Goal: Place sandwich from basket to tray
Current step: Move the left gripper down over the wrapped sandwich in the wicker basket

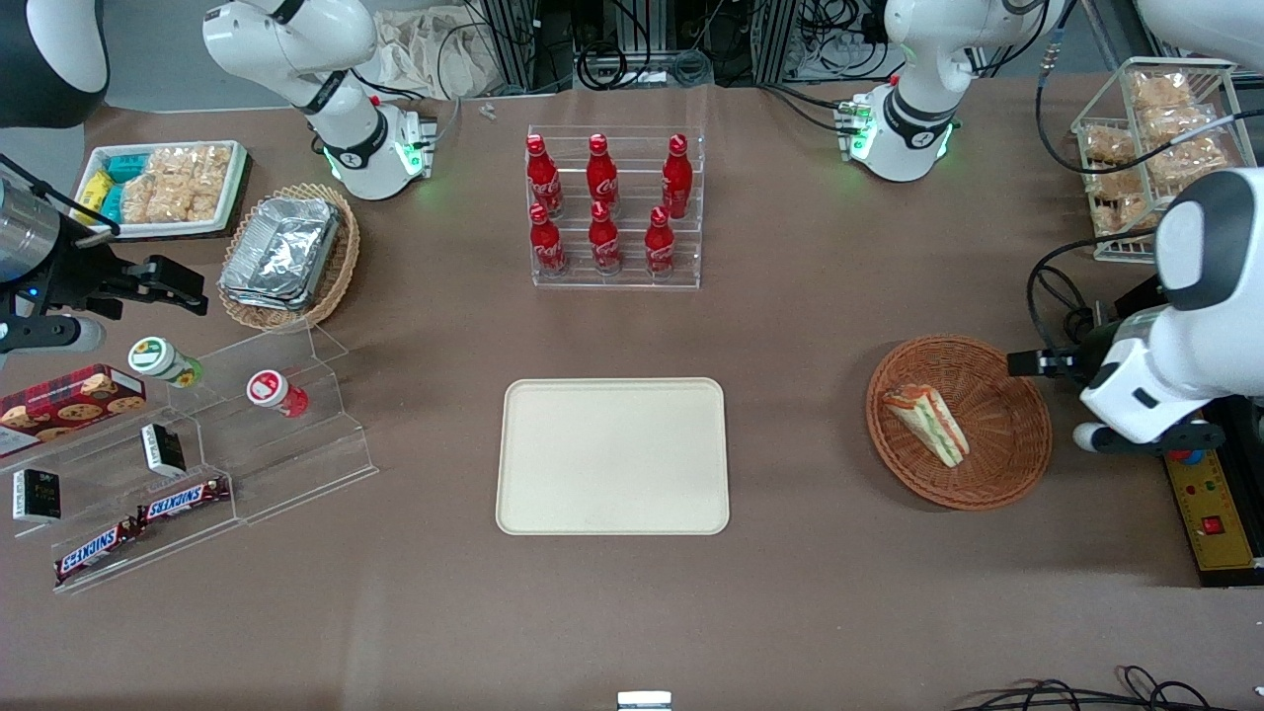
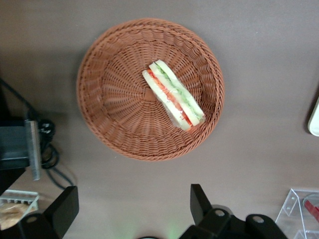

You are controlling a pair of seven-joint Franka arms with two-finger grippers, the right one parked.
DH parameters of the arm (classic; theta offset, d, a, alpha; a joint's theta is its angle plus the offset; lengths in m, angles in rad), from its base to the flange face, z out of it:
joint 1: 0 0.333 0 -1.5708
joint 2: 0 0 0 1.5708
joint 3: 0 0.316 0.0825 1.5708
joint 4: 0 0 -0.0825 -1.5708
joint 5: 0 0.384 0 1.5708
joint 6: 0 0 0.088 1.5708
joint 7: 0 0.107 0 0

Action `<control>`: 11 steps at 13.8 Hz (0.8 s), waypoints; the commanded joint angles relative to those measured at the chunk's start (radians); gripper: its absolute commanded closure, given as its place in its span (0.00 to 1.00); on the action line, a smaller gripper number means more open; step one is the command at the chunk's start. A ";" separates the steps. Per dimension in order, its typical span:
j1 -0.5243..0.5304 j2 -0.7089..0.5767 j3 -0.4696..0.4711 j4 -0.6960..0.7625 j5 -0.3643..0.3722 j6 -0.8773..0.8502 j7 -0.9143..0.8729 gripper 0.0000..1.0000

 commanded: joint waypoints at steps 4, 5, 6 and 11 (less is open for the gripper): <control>-0.008 -0.066 -0.003 -0.263 -0.029 0.283 -0.209 0.01; -0.008 -0.065 -0.009 -0.298 -0.029 0.346 -0.268 0.01; -0.008 -0.057 -0.011 -0.337 -0.028 0.422 -0.346 0.01; -0.027 0.041 -0.014 -0.369 -0.009 0.584 -0.589 0.01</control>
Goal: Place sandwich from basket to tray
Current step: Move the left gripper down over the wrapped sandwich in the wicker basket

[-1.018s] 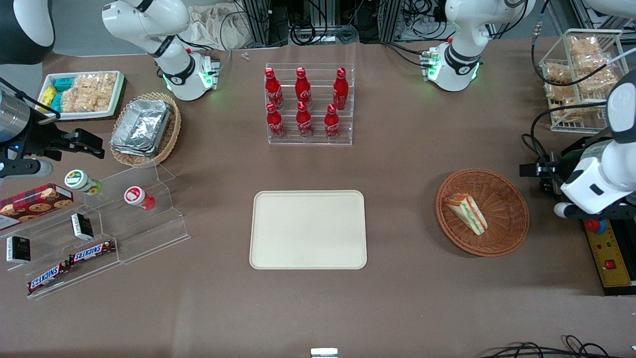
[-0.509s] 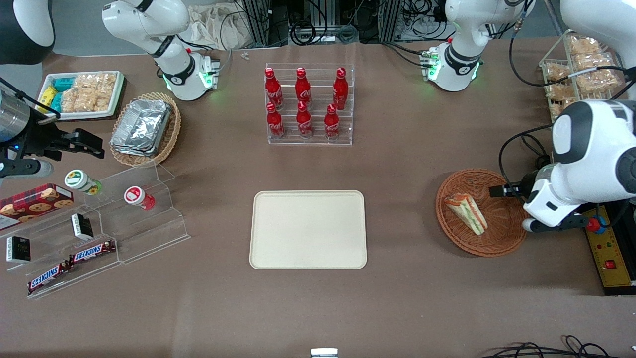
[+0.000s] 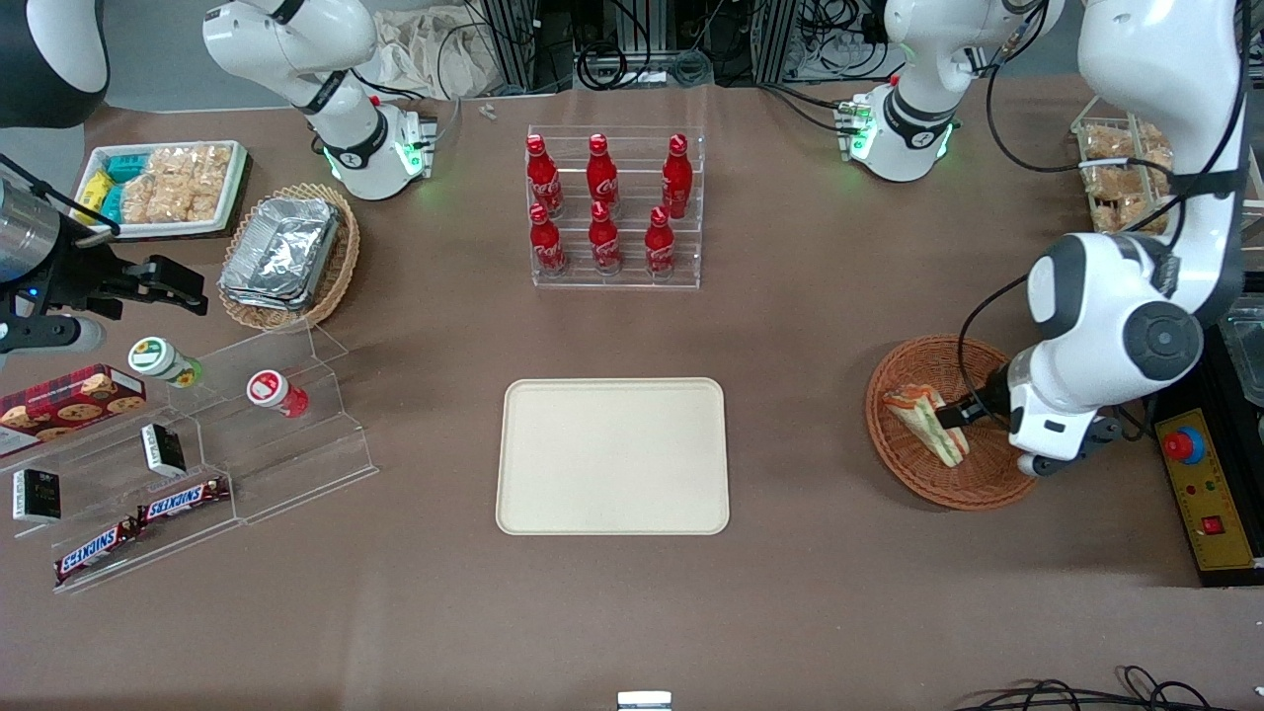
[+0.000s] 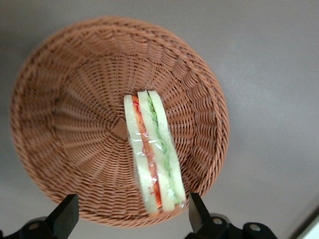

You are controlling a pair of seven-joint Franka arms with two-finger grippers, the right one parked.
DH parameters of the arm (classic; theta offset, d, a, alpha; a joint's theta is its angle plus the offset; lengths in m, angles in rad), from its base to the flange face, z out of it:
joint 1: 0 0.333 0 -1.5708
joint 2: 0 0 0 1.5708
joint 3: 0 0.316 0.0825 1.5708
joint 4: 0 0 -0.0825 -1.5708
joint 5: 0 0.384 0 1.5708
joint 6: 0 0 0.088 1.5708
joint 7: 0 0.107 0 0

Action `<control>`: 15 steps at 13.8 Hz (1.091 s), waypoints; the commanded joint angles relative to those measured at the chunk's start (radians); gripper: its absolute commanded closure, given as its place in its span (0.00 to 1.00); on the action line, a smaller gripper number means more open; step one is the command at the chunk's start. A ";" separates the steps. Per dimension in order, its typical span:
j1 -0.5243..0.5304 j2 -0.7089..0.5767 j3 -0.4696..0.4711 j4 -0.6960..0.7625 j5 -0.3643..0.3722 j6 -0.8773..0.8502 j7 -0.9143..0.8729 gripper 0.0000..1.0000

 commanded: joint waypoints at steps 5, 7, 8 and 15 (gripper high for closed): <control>-0.010 0.113 0.002 -0.006 0.018 0.101 -0.130 0.02; -0.009 0.132 0.002 -0.007 0.023 0.104 -0.133 0.04; -0.009 0.138 0.002 -0.009 0.023 0.116 -0.146 0.06; -0.009 0.123 0.002 -0.017 0.026 0.106 -0.176 0.89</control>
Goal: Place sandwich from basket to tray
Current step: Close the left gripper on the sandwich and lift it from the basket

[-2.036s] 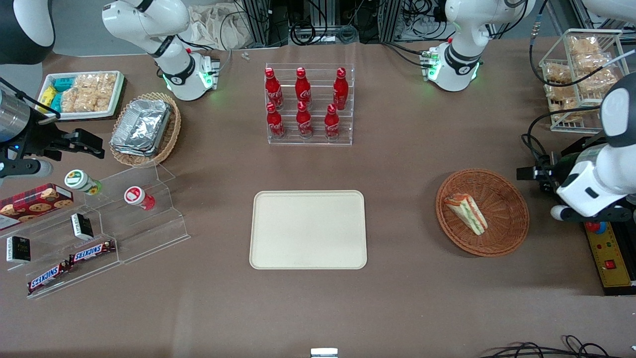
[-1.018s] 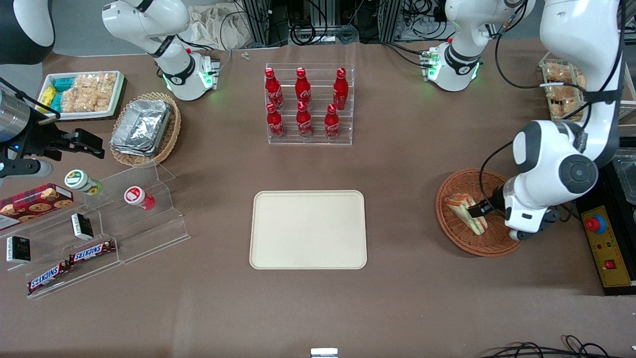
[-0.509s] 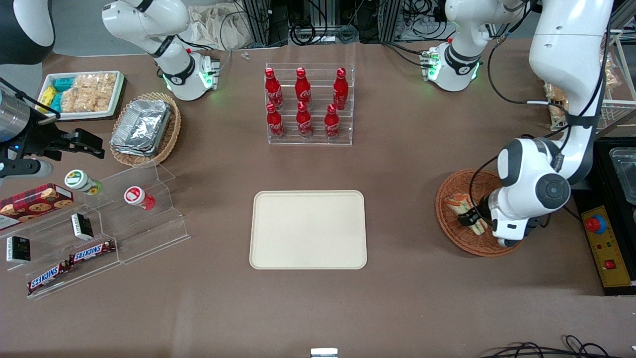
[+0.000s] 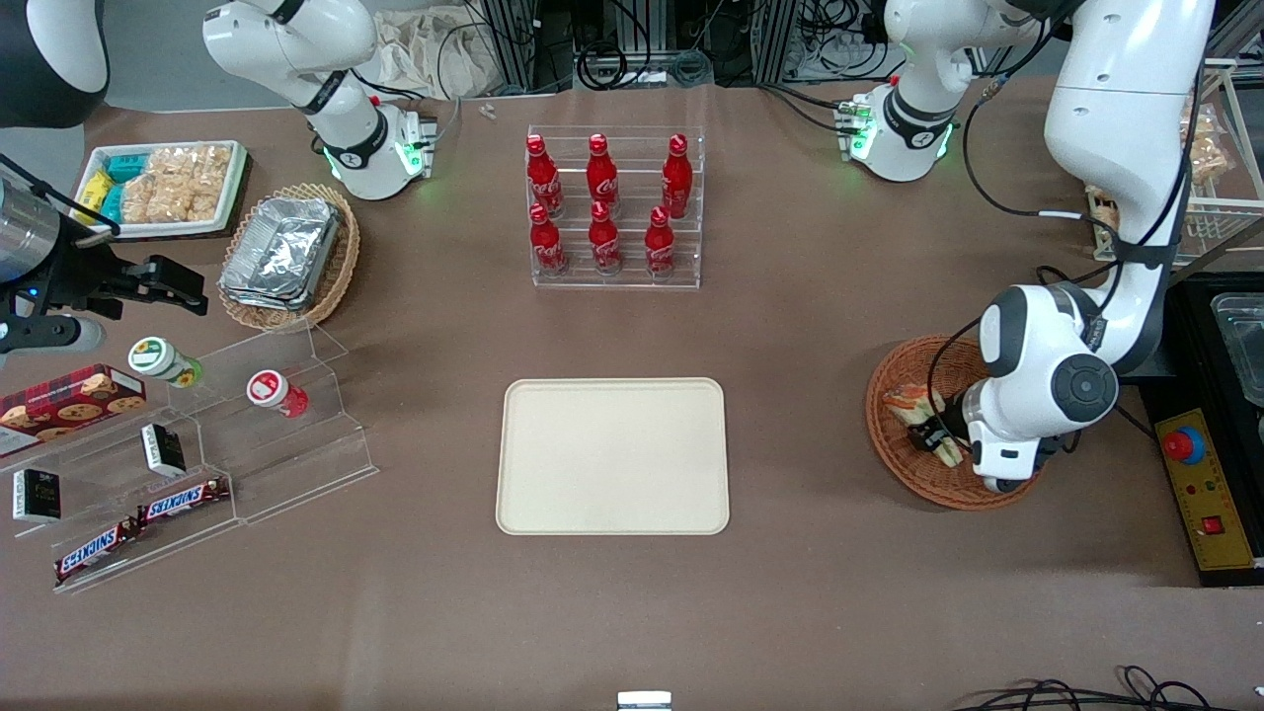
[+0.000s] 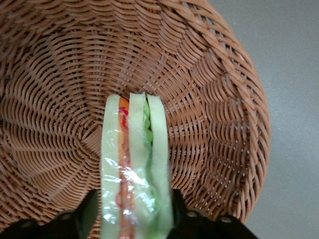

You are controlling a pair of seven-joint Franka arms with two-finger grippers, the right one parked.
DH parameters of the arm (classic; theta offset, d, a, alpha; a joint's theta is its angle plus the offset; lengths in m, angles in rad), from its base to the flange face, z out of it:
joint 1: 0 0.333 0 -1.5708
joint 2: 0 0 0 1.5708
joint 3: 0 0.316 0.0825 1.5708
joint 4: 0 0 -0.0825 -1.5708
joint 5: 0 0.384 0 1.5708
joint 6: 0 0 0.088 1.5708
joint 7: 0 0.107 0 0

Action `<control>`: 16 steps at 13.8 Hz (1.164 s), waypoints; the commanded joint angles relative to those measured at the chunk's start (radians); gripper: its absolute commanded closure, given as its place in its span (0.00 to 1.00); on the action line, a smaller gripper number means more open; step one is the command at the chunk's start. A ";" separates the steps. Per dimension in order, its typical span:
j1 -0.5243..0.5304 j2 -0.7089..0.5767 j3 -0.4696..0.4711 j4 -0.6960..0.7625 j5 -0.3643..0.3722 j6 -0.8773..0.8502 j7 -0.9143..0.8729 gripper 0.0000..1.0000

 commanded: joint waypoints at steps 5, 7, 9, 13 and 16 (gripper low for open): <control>-0.003 -0.095 -0.028 0.161 0.060 -0.340 -0.004 1.00; -0.003 -0.140 -0.048 0.218 0.056 -0.440 0.050 1.00; -0.003 -0.164 -0.054 0.304 0.051 -0.556 0.125 1.00; -0.005 -0.154 -0.091 0.436 0.042 -0.650 0.211 1.00; -0.006 -0.134 -0.203 0.456 0.051 -0.620 0.237 1.00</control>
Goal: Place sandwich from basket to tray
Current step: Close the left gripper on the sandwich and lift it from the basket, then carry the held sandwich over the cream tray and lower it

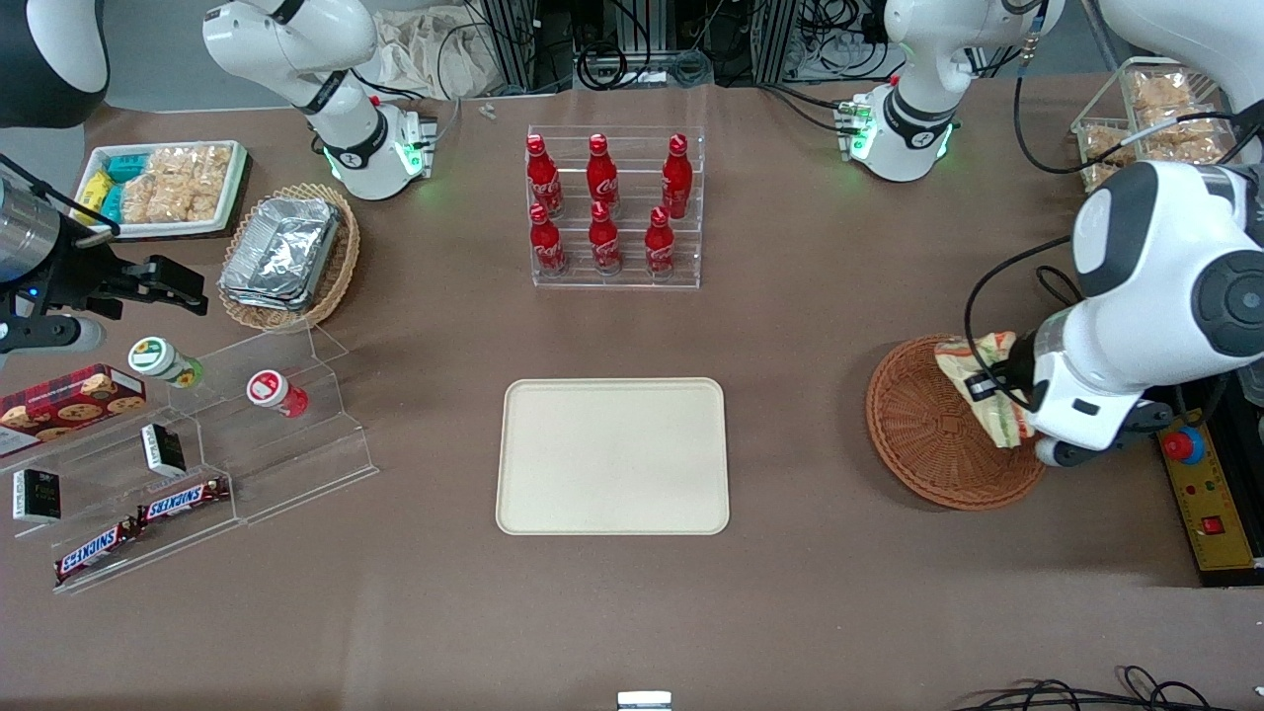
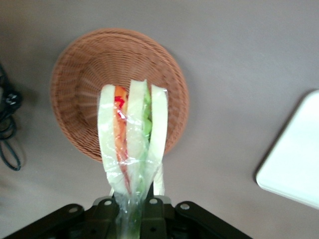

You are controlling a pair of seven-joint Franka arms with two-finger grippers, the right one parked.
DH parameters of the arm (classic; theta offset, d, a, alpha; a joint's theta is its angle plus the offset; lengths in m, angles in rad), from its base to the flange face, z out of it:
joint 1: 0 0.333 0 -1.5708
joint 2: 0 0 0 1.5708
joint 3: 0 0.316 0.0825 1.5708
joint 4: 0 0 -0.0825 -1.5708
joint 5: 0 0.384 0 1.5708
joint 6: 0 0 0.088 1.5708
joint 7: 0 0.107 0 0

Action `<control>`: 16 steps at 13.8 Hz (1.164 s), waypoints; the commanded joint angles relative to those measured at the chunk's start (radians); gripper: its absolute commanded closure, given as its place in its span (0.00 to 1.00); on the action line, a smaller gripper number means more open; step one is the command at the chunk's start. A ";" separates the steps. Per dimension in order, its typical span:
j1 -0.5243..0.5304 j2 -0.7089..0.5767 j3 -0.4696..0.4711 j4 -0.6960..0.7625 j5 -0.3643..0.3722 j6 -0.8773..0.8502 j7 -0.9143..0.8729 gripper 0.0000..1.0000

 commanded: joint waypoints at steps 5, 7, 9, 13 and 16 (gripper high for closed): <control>-0.181 0.160 -0.128 0.040 0.096 0.234 0.017 1.00; -0.247 0.240 -0.126 0.059 0.131 0.328 0.006 1.00; -0.294 0.319 -0.125 0.110 0.133 0.383 0.003 1.00; -0.333 0.470 -0.126 0.148 0.130 0.470 0.018 1.00; -0.342 0.518 -0.128 0.152 0.135 0.525 0.018 1.00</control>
